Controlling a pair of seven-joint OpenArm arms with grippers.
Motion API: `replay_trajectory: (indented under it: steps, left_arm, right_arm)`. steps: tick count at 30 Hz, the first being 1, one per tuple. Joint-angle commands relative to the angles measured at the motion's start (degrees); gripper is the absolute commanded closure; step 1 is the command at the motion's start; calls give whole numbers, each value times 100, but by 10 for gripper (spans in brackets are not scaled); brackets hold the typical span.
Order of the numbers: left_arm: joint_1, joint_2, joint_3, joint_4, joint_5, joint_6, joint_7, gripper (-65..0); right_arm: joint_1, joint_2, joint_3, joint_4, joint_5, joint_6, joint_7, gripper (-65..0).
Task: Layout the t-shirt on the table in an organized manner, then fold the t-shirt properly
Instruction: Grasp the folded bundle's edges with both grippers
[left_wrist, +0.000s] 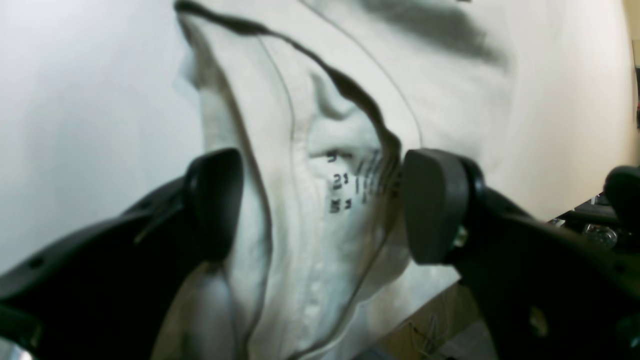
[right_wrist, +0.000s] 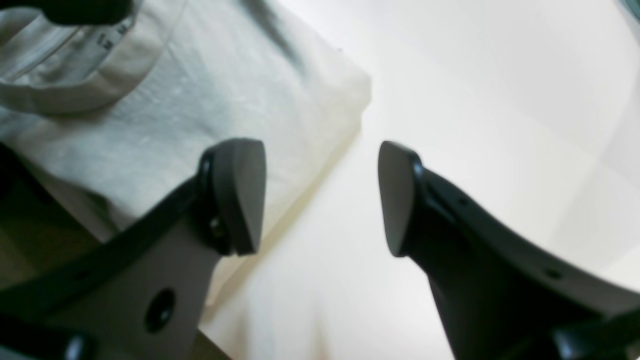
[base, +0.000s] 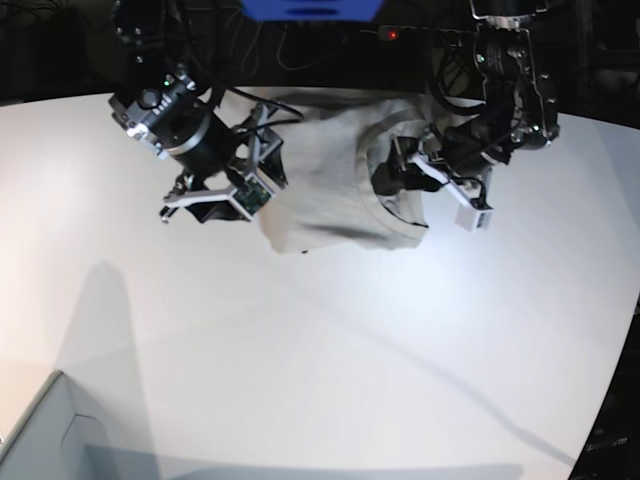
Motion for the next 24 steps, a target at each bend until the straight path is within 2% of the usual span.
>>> replay_trajectory:
  steps: [1,6,11,14,23,24]
  left_arm:
    - [-53,-39,1,-40,-97,-25,-55,-473]
    - [-88,-30,1,-375,-123,-77,-55,-457]
    - [-62,23,1,-304,-167,-95,-55,-309]
    - [-88,23,1,-339,-167,-95,-55,-263]
    - [-106,23,-43,-313,-167,-95,-55,-238]
    - [-106,23,-34,-304,-167,-95,-55,-219]
  right_arm:
    - [20,-19,-3,87,59,82,107,-336]
    - [20,-19,-3,78,59,82,107,-335]
    - [11,-19,-3,78,59,82,107,-335]
    - [11,-19,-3,78,59,82,107,-335]
    - [20,-19,-3,-230,59,82,125,-334]
    - [20,-19,-3,-239,59,82,133,-334]
